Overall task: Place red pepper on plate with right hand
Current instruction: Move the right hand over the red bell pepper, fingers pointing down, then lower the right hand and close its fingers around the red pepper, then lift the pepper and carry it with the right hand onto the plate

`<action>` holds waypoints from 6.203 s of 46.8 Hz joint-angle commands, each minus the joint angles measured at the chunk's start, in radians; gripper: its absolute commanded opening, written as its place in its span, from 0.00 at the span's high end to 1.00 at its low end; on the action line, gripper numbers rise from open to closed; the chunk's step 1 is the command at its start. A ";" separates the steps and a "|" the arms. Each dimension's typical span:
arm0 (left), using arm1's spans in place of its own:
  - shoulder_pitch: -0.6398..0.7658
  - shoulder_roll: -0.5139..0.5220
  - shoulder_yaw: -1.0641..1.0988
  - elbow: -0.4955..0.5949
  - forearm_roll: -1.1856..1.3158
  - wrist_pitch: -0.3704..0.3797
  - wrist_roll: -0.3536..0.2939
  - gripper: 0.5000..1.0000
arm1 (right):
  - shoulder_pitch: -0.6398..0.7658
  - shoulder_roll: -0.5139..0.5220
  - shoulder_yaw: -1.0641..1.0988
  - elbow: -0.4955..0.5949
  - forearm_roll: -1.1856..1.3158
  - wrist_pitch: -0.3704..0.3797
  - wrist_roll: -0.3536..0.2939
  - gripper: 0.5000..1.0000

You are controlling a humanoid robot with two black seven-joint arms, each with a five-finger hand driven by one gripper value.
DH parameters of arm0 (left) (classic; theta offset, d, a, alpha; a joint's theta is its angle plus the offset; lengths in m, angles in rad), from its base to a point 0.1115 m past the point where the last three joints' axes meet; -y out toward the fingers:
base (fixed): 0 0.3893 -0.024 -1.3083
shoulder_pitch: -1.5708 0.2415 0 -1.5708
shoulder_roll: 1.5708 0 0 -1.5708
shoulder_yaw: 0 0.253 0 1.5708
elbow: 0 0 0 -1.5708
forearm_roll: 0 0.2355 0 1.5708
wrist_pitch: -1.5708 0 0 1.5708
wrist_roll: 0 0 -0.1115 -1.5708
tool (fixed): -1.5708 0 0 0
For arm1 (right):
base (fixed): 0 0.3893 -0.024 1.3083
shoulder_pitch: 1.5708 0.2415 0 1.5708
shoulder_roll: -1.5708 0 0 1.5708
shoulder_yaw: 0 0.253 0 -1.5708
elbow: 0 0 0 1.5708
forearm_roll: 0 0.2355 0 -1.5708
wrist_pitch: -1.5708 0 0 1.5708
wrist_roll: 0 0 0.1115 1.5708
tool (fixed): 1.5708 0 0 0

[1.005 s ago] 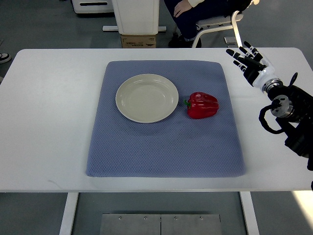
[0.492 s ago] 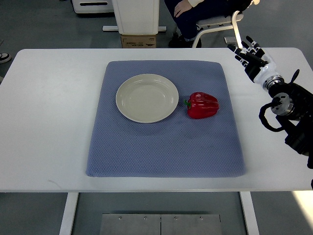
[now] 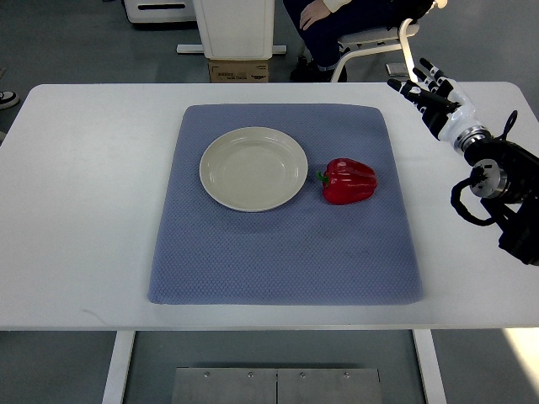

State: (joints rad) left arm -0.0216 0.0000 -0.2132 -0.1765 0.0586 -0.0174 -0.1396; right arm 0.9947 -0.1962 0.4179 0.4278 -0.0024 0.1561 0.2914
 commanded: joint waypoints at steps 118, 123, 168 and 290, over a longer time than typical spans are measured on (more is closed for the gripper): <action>0.000 0.000 0.000 0.000 0.000 0.001 0.000 0.00 | 0.394 -0.092 -0.962 0.359 -0.602 -0.086 0.132 0.00; 0.000 0.000 0.000 0.000 0.001 0.001 0.000 0.00 | 0.392 -0.091 -0.975 0.356 -0.602 -0.087 0.134 0.00; 0.000 0.000 0.000 0.000 0.000 0.001 0.000 0.00 | 0.357 -0.082 -0.976 0.339 -0.605 -0.089 0.132 0.51; 0.000 0.000 0.000 0.000 0.000 0.001 0.000 0.00 | 0.369 0.196 -0.760 0.258 -0.585 -0.070 -0.032 1.00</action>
State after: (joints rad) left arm -0.0215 0.0000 -0.2132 -0.1765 0.0588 -0.0170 -0.1396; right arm 1.3647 0.0000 -0.3448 0.6856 -0.5875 0.0858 0.2595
